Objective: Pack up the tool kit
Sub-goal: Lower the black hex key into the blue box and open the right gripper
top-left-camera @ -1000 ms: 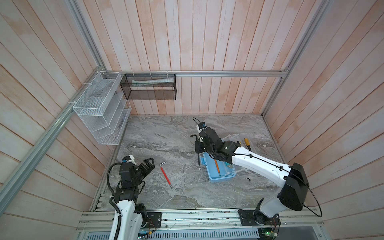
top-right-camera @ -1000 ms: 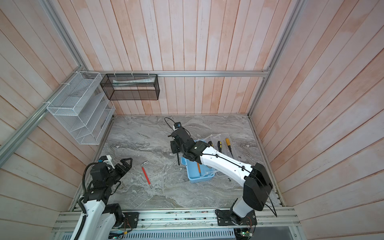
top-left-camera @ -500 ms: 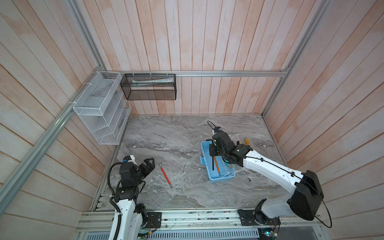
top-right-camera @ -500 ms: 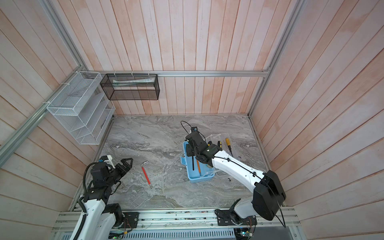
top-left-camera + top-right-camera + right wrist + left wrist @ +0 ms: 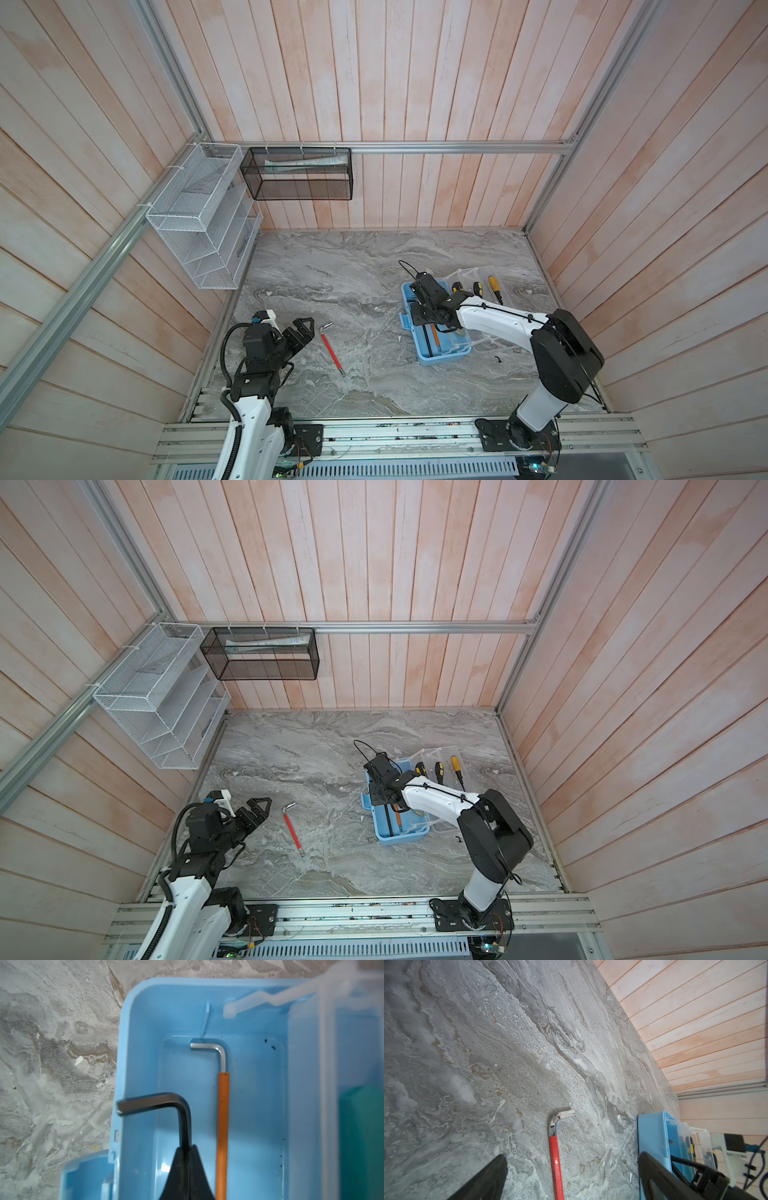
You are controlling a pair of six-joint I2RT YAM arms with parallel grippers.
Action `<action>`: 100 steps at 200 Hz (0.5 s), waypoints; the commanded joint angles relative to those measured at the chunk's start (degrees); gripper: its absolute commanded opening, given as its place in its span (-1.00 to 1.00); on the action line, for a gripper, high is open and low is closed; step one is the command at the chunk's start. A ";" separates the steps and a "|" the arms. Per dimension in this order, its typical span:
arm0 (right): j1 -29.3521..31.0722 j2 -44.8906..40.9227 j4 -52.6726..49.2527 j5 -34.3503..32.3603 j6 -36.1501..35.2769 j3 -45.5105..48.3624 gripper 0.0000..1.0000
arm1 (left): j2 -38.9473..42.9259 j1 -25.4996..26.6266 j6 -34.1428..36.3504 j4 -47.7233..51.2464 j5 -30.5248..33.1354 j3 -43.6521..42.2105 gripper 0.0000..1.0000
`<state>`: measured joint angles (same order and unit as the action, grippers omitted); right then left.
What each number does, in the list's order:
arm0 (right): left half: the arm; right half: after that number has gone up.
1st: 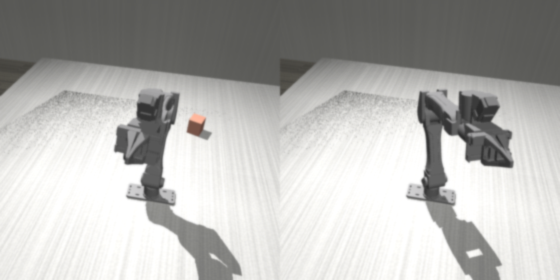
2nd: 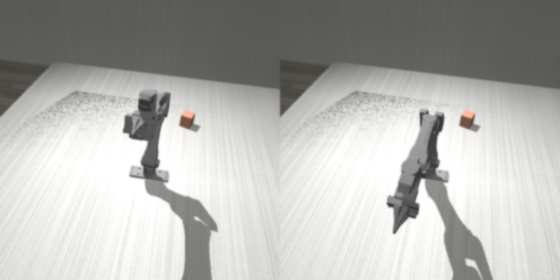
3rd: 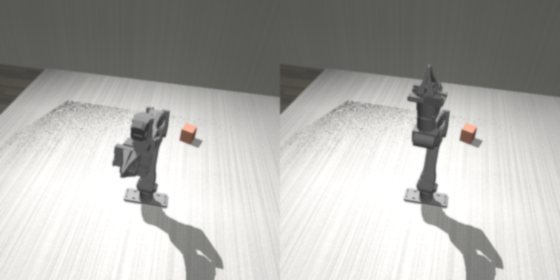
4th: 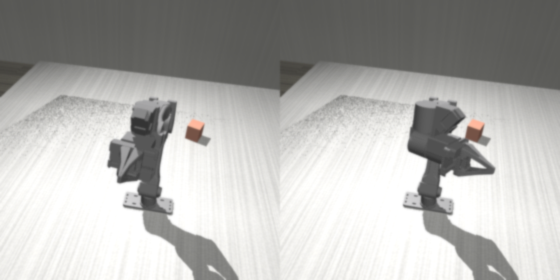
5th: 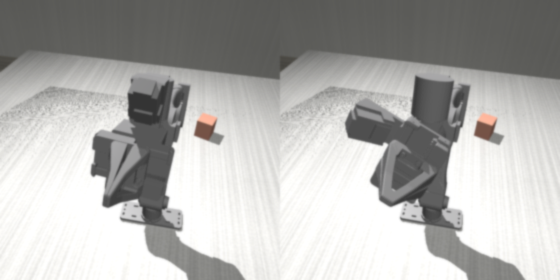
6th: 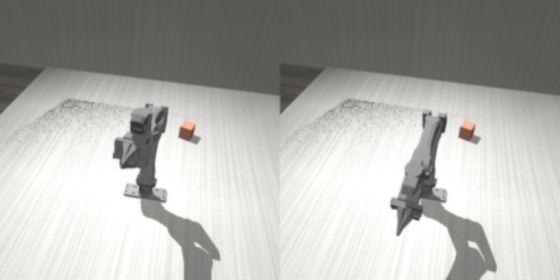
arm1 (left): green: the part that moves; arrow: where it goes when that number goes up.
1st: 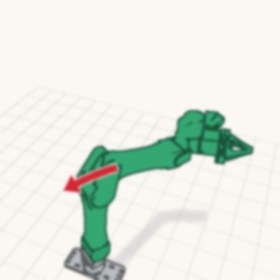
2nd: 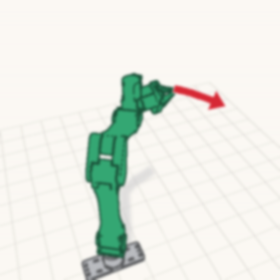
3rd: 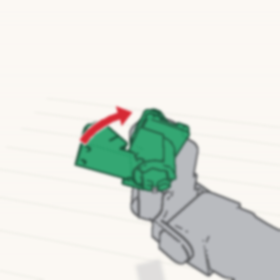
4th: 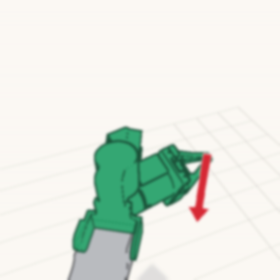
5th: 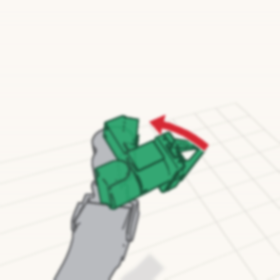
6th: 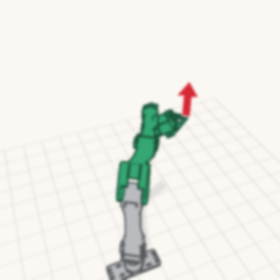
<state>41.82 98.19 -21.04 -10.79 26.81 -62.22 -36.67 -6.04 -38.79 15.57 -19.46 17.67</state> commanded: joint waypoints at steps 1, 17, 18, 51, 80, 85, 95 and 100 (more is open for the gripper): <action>-1.21 2.69 -0.32 1.57 -0.23 -3.09 -1.00 | 0.01 0.94 0.35 -0.88 -0.23 1.32 0.99; -1.22 4.37 -0.88 1.60 -0.92 -4.79 -1.00 | 0.10 1.13 0.54 -0.39 0.12 1.45 0.99; -1.22 4.46 -0.91 1.63 -0.94 -4.86 -1.00 | 0.10 1.13 0.59 -0.38 0.17 1.47 0.99; -1.22 4.98 -3.22 1.43 -2.21 -8.39 -1.00 | 0.65 1.16 1.46 0.81 1.24 2.30 0.99; 0.89 1.94 -5.58 0.69 -6.99 -12.93 -0.90 | 0.32 1.15 3.11 1.35 2.98 4.48 0.99; 1.84 1.40 -5.52 0.43 -7.95 -13.78 -0.85 | 0.14 1.13 3.46 1.30 3.57 5.07 0.99; 3.91 0.87 -5.20 0.99 -9.68 -15.64 -0.72 | -0.52 1.19 4.18 1.67 5.07 6.61 0.99; 4.95 0.86 -4.88 1.82 -10.27 -16.67 -0.67 | -0.80 1.15 4.44 2.09 6.14 7.52 0.99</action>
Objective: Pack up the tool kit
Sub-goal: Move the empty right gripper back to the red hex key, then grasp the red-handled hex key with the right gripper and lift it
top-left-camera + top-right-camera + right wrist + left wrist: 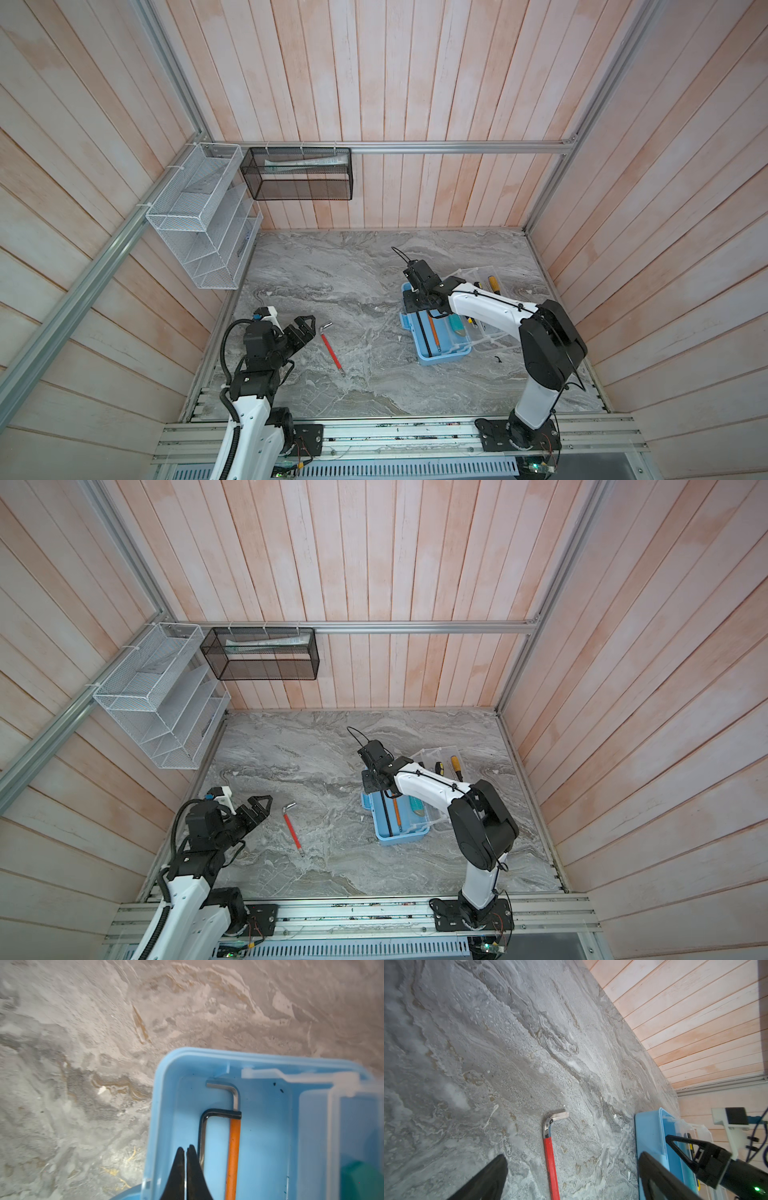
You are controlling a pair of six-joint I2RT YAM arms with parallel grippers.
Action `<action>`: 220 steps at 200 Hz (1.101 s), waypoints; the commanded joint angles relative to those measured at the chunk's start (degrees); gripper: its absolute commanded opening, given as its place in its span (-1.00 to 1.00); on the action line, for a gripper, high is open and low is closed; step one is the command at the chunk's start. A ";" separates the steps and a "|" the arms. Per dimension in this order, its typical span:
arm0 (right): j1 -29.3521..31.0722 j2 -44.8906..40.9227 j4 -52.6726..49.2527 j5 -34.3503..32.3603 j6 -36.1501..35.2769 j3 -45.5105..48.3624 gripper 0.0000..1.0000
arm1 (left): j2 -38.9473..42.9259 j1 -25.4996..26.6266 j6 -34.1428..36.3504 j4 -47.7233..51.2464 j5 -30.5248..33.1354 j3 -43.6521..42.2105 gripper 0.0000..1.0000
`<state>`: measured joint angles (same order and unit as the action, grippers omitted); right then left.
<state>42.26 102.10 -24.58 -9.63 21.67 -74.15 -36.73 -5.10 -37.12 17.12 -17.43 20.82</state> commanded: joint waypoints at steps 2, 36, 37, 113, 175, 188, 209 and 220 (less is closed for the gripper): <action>4.92 -2.99 -1.17 1.06 -5.32 -5.07 -0.65 | -0.83 0.19 2.87 0.76 4.54 4.75 0.99; 12.12 3.02 6.67 11.66 -4.36 -8.44 -0.24 | -0.76 -1.03 3.64 4.48 12.66 9.27 0.99; 12.31 3.37 6.79 11.87 -4.36 -8.68 -0.23 | -0.69 -1.17 3.64 4.53 12.76 9.34 0.99; 21.40 30.79 -8.65 13.17 -5.13 -38.06 -0.16 | -0.33 -9.47 4.78 7.31 10.37 13.83 0.99; 24.17 40.51 -18.47 11.13 -6.53 -49.16 -0.16 | 0.80 -9.54 5.04 7.79 9.62 13.15 0.99; 24.52 41.10 -19.19 9.76 -5.85 -49.85 -0.17 | 1.04 -9.57 4.92 8.08 9.83 13.28 0.99; 24.80 42.25 -19.93 8.66 -5.21 -50.56 -0.21 | 1.79 -9.57 3.53 7.37 8.85 13.34 0.99; 24.80 43.43 -21.33 8.40 -4.98 -51.91 -0.23 | 2.03 -9.50 3.20 6.72 8.28 13.28 0.99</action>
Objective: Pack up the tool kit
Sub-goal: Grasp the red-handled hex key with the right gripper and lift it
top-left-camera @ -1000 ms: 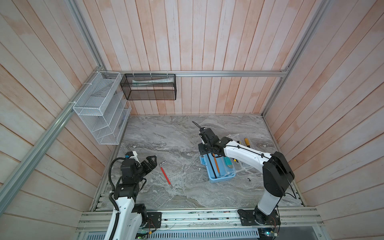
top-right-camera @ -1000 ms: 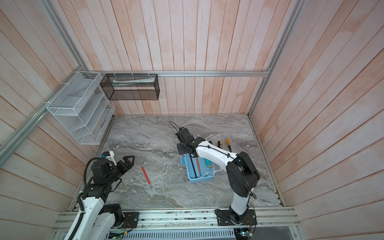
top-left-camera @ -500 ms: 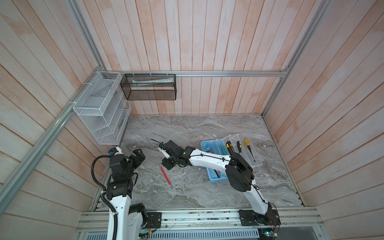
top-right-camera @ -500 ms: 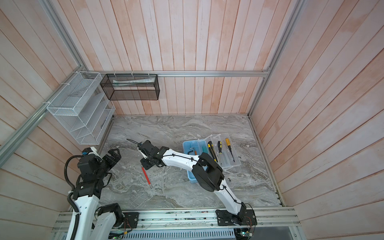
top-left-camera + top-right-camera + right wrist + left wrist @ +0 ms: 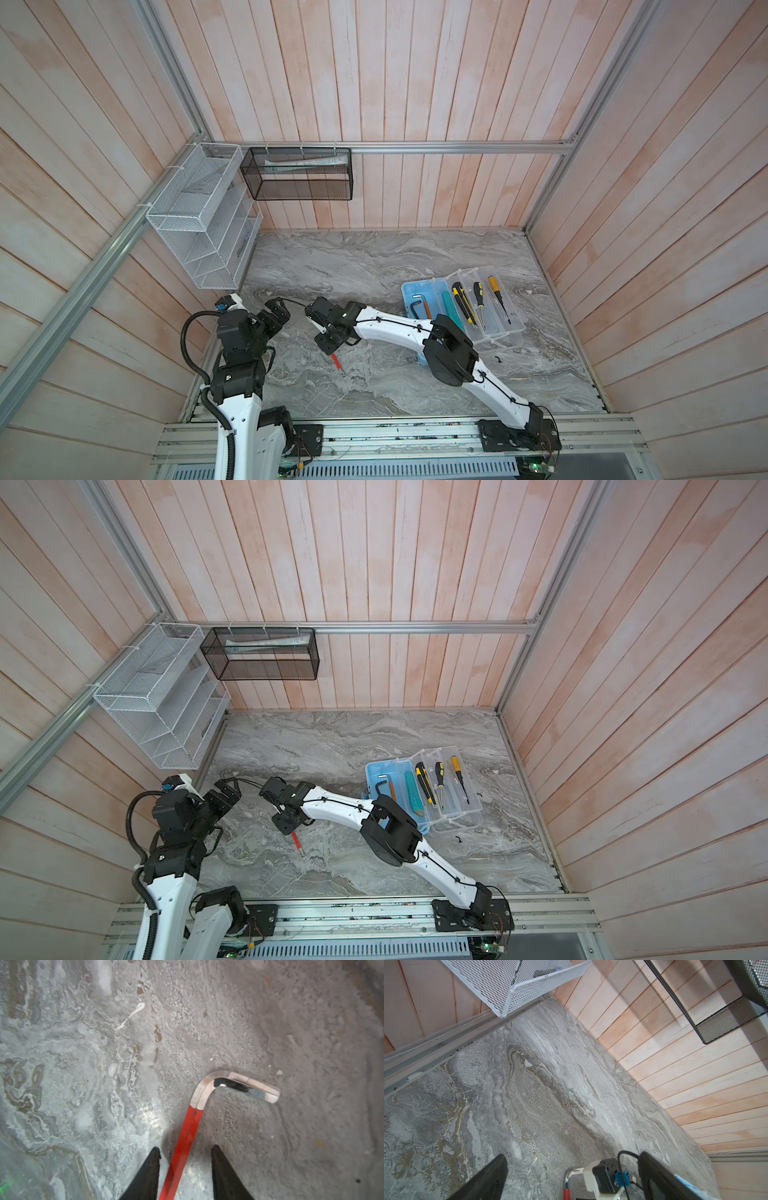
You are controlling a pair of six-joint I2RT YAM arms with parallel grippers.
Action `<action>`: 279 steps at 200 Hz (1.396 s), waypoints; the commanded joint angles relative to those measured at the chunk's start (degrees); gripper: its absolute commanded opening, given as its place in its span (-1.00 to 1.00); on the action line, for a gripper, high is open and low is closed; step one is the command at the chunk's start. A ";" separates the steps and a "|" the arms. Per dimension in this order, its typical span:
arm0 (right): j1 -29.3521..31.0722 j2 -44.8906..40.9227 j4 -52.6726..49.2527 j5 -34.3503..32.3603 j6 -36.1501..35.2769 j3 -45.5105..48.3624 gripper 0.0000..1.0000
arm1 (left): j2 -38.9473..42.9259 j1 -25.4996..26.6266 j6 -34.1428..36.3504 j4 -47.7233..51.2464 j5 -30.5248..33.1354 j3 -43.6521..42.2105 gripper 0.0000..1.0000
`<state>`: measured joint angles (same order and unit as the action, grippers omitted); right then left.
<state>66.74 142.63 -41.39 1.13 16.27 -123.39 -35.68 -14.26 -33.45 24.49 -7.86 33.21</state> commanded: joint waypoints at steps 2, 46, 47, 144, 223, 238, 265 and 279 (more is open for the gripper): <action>0.32 3.16 -4.76 -2.40 0.49 -3.00 -0.23 | 0.95 -0.33 -0.43 -0.67 -1.40 0.93 0.99; 1.76 6.69 -5.49 -2.50 1.58 -5.38 -0.45 | 1.64 -0.38 1.28 0.82 -0.08 1.43 0.99; 1.79 6.78 -5.52 -2.51 1.57 -5.51 -0.46 | 1.65 -0.40 1.28 0.87 -0.06 1.42 0.99; -0.93 2.09 -6.17 -7.20 2.13 -4.29 -1.00 | 1.42 -0.38 0.67 -0.58 -2.48 0.73 0.99; -6.62 -19.12 5.00 -8.97 3.77 14.80 -1.00 | -2.38 -0.32 0.09 -7.23 -10.17 -1.63 0.99; -7.54 -21.70 4.20 -11.86 4.19 16.04 -1.00 | -2.57 -0.26 -0.21 -7.89 -11.17 -2.13 0.99; -9.94 -27.01 3.78 -14.83 4.94 20.36 -1.00 | -3.30 2.22 -0.47 -9.83 -11.53 -3.23 0.99; -11.28 -30.14 3.70 -16.71 5.60 23.25 -1.00 | -4.53 5.28 -0.69 -10.69 -10.14 -3.67 0.99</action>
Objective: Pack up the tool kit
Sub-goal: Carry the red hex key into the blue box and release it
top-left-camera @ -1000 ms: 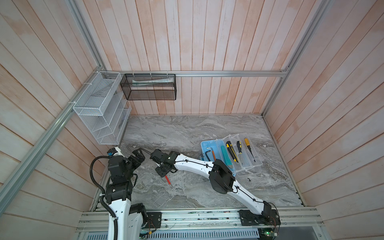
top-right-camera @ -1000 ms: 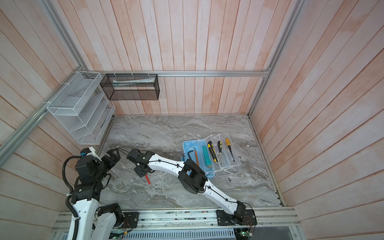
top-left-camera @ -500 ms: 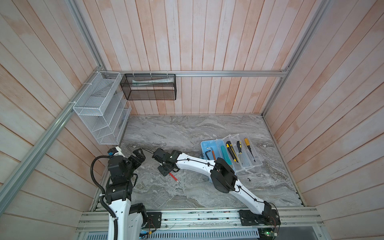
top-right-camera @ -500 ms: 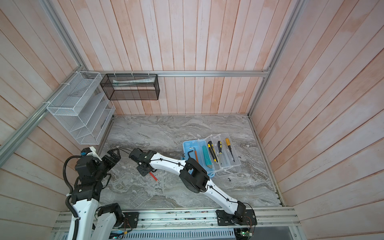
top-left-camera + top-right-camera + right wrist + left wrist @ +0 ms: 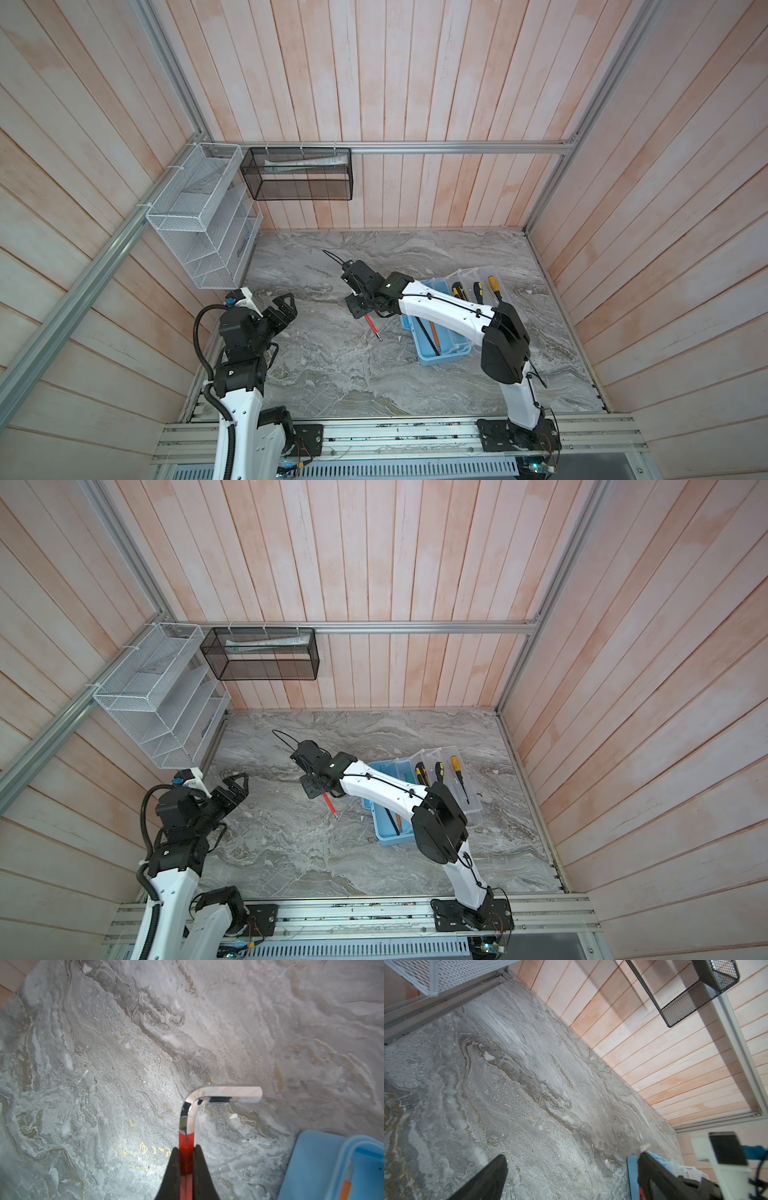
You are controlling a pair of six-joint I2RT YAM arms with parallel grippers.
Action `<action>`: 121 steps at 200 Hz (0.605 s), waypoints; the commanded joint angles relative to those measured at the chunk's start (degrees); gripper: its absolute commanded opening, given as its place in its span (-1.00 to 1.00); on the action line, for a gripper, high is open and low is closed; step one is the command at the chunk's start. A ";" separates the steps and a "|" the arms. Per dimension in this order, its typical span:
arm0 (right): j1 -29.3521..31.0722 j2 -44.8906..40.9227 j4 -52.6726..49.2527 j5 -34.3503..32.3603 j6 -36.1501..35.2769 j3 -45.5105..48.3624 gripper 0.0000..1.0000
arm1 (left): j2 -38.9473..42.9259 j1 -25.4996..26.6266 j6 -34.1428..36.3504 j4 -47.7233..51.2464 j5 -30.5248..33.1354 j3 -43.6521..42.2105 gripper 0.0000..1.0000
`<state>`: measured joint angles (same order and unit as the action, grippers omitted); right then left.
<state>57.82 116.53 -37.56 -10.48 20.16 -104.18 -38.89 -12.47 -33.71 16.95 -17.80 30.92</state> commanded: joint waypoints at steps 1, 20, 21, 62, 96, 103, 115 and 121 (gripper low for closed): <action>-2.41 -4.26 -0.13 -5.18 1.71 4.28 -1.00 | -1.47 3.80 -0.41 -3.24 -0.16 -1.47 0.99; -4.54 -8.95 -0.55 -8.28 2.75 8.80 -1.00 | -5.12 8.09 -1.18 -4.93 0.31 -1.77 0.99; -4.64 -9.22 -0.52 -8.39 2.76 8.94 -1.00 | -5.35 8.35 -1.22 -5.05 0.27 -1.80 0.99; -9.63 -18.32 0.34 -11.37 2.40 20.15 -1.00 | -13.53 20.71 -0.92 -7.89 4.75 1.09 0.99; -13.28 -23.94 2.75 -12.53 2.83 27.82 -1.00 | -17.87 29.16 -4.80 -12.90 7.33 0.75 0.99; -13.63 -24.65 4.94 -12.00 2.20 29.84 -1.00 | -18.91 30.60 -5.57 -14.11 7.40 0.63 0.99; -14.57 -24.60 7.61 -10.70 2.04 32.35 -1.00 | -21.15 32.96 -6.29 -15.30 7.77 1.12 0.99; -14.90 -24.02 8.47 -10.04 1.99 33.08 -1.00 | -22.20 34.08 -6.44 -15.57 8.11 1.57 1.00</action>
<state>43.90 92.79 -34.94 -20.97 22.33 -74.19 -58.06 18.11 -37.74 6.15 -12.25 30.63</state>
